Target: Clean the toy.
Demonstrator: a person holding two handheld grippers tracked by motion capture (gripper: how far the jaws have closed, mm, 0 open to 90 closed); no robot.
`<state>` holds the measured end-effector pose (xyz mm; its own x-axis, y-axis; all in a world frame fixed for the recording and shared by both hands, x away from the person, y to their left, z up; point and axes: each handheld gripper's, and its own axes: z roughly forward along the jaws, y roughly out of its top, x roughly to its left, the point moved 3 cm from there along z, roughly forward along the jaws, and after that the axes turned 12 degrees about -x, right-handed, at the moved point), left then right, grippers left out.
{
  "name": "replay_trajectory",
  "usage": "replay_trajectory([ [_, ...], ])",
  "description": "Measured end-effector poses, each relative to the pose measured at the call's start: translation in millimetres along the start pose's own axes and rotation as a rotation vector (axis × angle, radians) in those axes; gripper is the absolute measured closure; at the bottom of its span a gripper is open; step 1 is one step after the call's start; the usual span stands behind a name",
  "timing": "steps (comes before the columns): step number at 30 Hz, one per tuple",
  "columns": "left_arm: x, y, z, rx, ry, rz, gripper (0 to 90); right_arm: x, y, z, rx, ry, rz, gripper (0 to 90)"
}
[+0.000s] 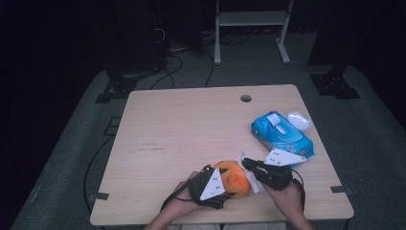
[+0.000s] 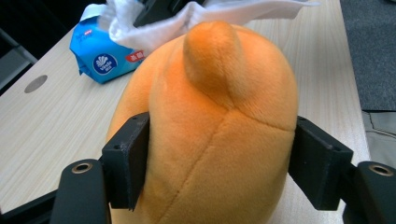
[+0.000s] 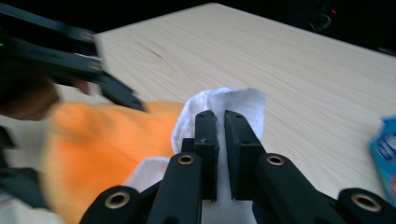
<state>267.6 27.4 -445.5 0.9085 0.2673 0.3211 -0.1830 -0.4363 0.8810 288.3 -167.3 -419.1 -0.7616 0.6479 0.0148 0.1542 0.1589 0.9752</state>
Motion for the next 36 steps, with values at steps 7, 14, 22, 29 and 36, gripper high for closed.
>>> replay_trajectory([
  [7,0.3,-0.5,-0.3,-0.005,0.002,-0.011,27.5,25.7,12.3,0.3,-0.030,0.077,-0.055,83.1],
  [14,4.0,-1.0,1.1,-0.015,0.003,-0.039,27.6,9.4,7.5,-4.5,-0.043,0.056,0.016,83.1],
  [22,10.1,-2.6,0.8,-0.012,0.022,-0.094,27.4,44.6,20.7,-1.8,-0.064,0.112,-0.131,83.0],
  [29,14.1,-5.1,-0.2,-0.015,0.015,-0.127,29.2,48.2,15.9,3.7,-0.053,0.105,-0.180,83.3],
  [36,17.9,-7.6,-1.9,-0.024,0.014,-0.161,31.3,1.3,-2.2,-1.4,-0.038,-0.012,-0.039,83.3],
])
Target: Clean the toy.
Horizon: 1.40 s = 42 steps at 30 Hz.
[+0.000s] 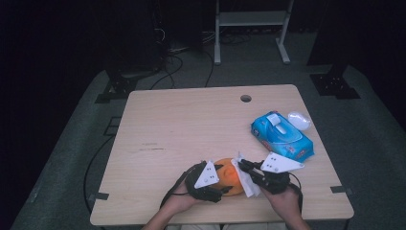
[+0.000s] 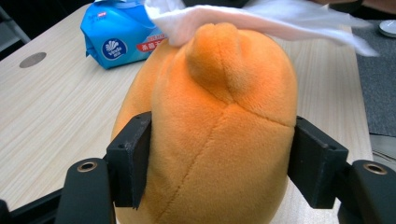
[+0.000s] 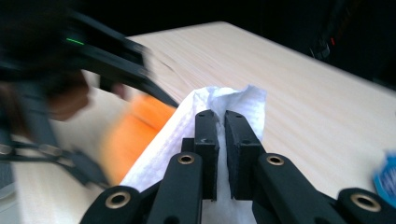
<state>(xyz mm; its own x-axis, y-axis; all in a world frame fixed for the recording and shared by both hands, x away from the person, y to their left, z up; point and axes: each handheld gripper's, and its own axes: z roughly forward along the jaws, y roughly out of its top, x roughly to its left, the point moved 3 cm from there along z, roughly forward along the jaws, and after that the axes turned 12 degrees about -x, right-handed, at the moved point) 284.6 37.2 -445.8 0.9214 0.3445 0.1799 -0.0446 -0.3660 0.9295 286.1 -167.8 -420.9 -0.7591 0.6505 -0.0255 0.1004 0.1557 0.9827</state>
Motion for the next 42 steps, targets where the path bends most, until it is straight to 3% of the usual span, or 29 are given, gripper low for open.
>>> replay_trajectory([
  [2,1.8,-0.7,-1.1,-0.003,0.000,-0.009,31.4,-8.1,-4.1,-1.4,0.009,-0.023,0.038,83.2],
  [4,4.8,-2.5,-3.4,-0.010,-0.005,-0.022,31.4,-14.0,-6.7,-2.4,0.021,-0.052,0.043,83.2],
  [8,8.7,-4.6,-6.5,-0.013,-0.006,-0.042,31.4,-20.8,-10.6,-3.1,0.014,-0.059,0.099,83.3],
  [10,9.6,-5.1,-7.0,-0.013,-0.007,-0.049,31.4,-25.7,-13.2,-3.0,0.000,-0.057,0.154,83.2],
  [14,14.5,-7.0,-9.6,-0.016,-0.016,-0.075,31.4,-32.2,-18.2,-4.8,-0.003,-0.065,0.191,83.2],
  [17,19.9,-9.5,-13.6,-0.018,-0.013,-0.104,31.4,-34.2,-19.2,-5.6,0.000,-0.076,0.203,83.2],
  [21,24.3,-11.3,-16.4,-0.015,-0.008,-0.121,31.4,-23.3,-13.0,-2.6,-0.030,-0.051,0.185,83.2],
  [23,25.4,-11.3,-16.7,-0.016,0.000,-0.129,31.4,-21.9,-14.8,0.1,-0.018,-0.049,0.179,83.2],
  [26,28.1,-12.0,-17.6,-0.019,0.001,-0.142,31.4,-25.4,-28.1,5.7,0.028,-0.051,0.211,83.2],
  [28,28.3,-12.3,-18.4,-0.019,0.003,-0.144,31.4,-26.0,-29.1,5.5,0.009,-0.045,0.246,83.2],
  [32,30.2,-13.6,-18.9,-0.026,0.006,-0.162,31.4,-17.3,-8.6,-2.0,-0.070,-0.019,0.203,83.3],
  [34,30.1,-13.0,-18.3,-0.025,0.007,-0.162,31.4,-16.0,-9.1,-1.0,-0.061,-0.016,0.192,83.3],
  [37,29.8,-12.7,-18.5,-0.026,0.010,-0.164,31.4,-23.4,-20.0,1.6,-0.019,-0.032,0.234,83.3],
  [38,29.7,-12.5,-18.6,-0.024,0.010,-0.163,31.4,-24.0,-19.1,0.6,-0.035,-0.028,0.248,83.3],
  [40,29.6,-12.4,-17.6,-0.028,0.012,-0.165,31.4,-19.7,-11.1,-1.4,-0.061,-0.013,0.228,83.2],
  [42,27.6,-11.1,-14.5,-0.033,0.013,-0.158,31.5,-9.7,-0.4,-2.1,-0.101,0.032,0.211,83.2],
])
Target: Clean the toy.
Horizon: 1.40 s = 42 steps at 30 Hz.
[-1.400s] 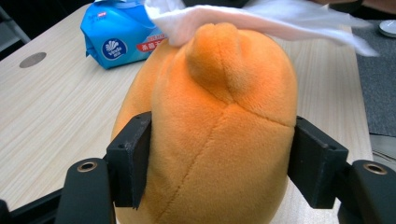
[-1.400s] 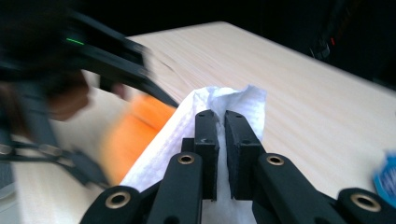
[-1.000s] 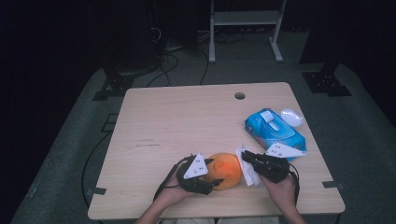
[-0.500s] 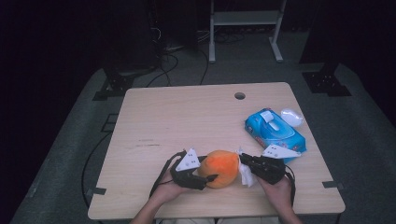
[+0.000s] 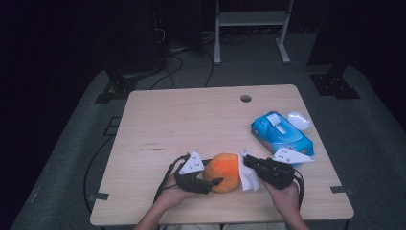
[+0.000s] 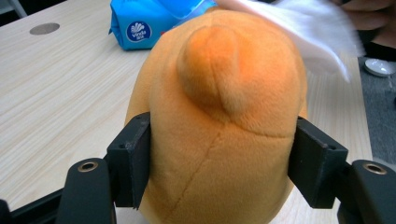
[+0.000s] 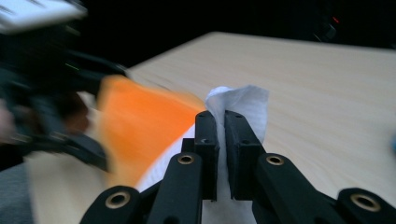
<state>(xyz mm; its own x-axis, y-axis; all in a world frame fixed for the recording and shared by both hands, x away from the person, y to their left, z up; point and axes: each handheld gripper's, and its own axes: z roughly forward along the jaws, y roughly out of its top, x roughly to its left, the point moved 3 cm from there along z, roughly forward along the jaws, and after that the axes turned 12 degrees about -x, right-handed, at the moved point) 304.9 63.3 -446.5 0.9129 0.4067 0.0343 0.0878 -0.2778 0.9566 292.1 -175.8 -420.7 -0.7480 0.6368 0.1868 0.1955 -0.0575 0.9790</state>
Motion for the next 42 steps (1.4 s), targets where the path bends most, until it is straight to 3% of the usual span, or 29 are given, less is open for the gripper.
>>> replay_trajectory([
  [2,-5.2,1.9,4.5,0.005,0.006,0.020,32.0,14.6,3.3,4.1,-0.001,0.046,-0.041,83.2],
  [4,-8.0,2.8,6.1,0.011,0.021,0.038,32.7,19.0,1.6,7.9,0.016,0.047,-0.075,83.1],
  [8,-8.6,2.8,5.1,0.007,0.017,0.022,32.7,-1.8,-4.1,4.6,0.040,-0.041,-0.048,83.1],
  [9,-8.9,3.2,5.2,0.007,0.013,0.020,33.6,-10.1,-6.5,2.7,0.043,-0.059,-0.022,83.1],
  [11,-9.8,5.7,6.2,0.013,0.009,0.038,38.4,-13.3,-6.9,1.4,0.038,-0.058,0.002,83.1],
  [13,-10.1,7.4,7.1,0.002,0.020,0.043,41.8,-4.9,-1.7,3.1,0.033,-0.042,-0.027,83.1],
  [15,-11.1,11.1,7.1,-0.007,0.026,0.039,44.5,9.6,6.8,4.2,0.001,0.008,-0.058,83.1],
  [19,-19.8,17.7,9.9,0.001,0.020,0.059,45.7,41.9,18.8,7.0,-0.040,0.088,-0.164,83.1],
  [22,-30.1,18.3,13.4,0.021,0.028,0.109,45.9,49.2,16.1,13.0,-0.011,0.075,-0.231,83.2],
  [28,-26.7,25.1,7.2,0.001,0.041,0.080,46.6,20.6,11.4,6.8,-0.006,-0.016,-0.158,83.1],
  [33,-29.9,35.3,1.9,-0.005,0.088,0.127,46.7,28.3,17.2,4.5,-0.076,-0.009,-0.172,83.1],
  [36,-31.4,31.3,6.0,0.041,0.117,0.151,45.8,24.4,14.5,6.9,-0.063,-0.010,-0.141,83.1],
  [38,-31.3,24.9,11.0,0.086,0.082,0.119,41.4,19.1,6.7,10.0,-0.031,-0.012,-0.127,83.1],
  [42,-27.9,27.0,8.1,0.053,0.016,0.052,30.4,7.6,-4.4,11.7,0.018,-0.016,-0.089,82.7],
])
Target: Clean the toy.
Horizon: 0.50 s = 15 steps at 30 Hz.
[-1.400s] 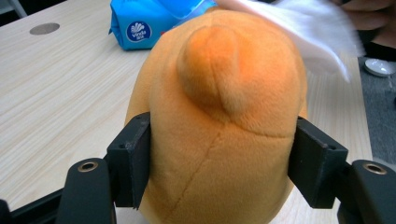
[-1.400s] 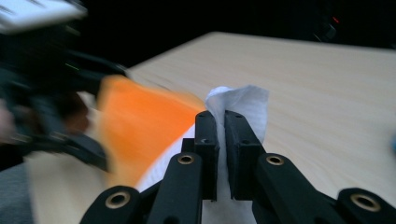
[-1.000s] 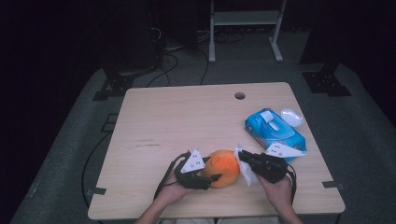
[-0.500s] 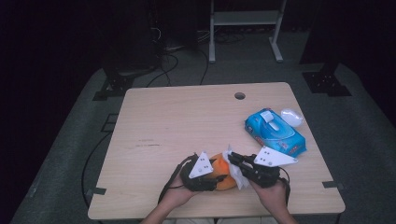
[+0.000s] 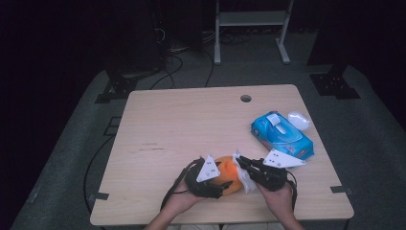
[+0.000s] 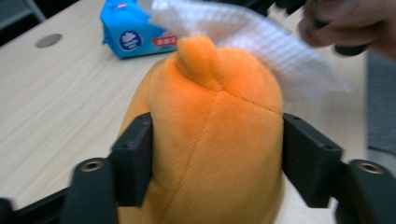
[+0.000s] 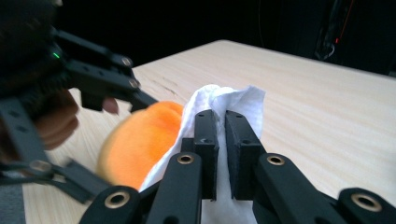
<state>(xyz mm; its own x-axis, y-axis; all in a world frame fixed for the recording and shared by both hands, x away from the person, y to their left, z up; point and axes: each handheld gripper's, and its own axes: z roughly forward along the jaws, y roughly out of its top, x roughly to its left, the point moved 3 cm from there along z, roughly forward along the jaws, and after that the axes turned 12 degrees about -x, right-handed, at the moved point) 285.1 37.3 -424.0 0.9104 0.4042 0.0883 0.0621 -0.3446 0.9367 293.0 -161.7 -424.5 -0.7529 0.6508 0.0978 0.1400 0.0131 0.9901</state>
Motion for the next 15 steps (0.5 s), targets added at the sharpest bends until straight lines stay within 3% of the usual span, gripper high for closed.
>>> replay_trajectory([
  [2,2.6,0.5,-2.9,-0.031,-0.023,-0.033,29.9,-4.6,-0.8,-2.5,0.022,-0.016,0.000,82.7],
  [3,4.9,-0.2,-3.6,-0.037,-0.014,-0.042,29.5,-6.4,-1.7,-4.3,0.034,-0.022,0.004,82.8],
  [5,9.1,-3.8,-1.1,-0.019,0.018,-0.044,21.4,-10.1,-2.8,-8.4,0.050,-0.030,0.014,82.7],
  [7,10.1,-8.6,3.3,-0.006,0.009,-0.052,14.1,-12.8,-2.5,-10.8,0.060,-0.033,0.033,82.7],
  [10,8.3,-15.4,10.8,0.011,0.003,-0.043,11.9,-14.0,-3.0,-9.9,0.057,-0.032,0.047,82.7],
  [13,9.1,-10.8,3.7,-0.009,0.020,0.000,37.0,-11.7,1.9,-11.5,0.033,-0.044,0.032,82.8],
  [15,9.3,-5.1,-2.3,-0.028,0.061,0.033,45.8,-8.1,9.7,-14.6,-0.006,-0.044,0.015,82.8],
])
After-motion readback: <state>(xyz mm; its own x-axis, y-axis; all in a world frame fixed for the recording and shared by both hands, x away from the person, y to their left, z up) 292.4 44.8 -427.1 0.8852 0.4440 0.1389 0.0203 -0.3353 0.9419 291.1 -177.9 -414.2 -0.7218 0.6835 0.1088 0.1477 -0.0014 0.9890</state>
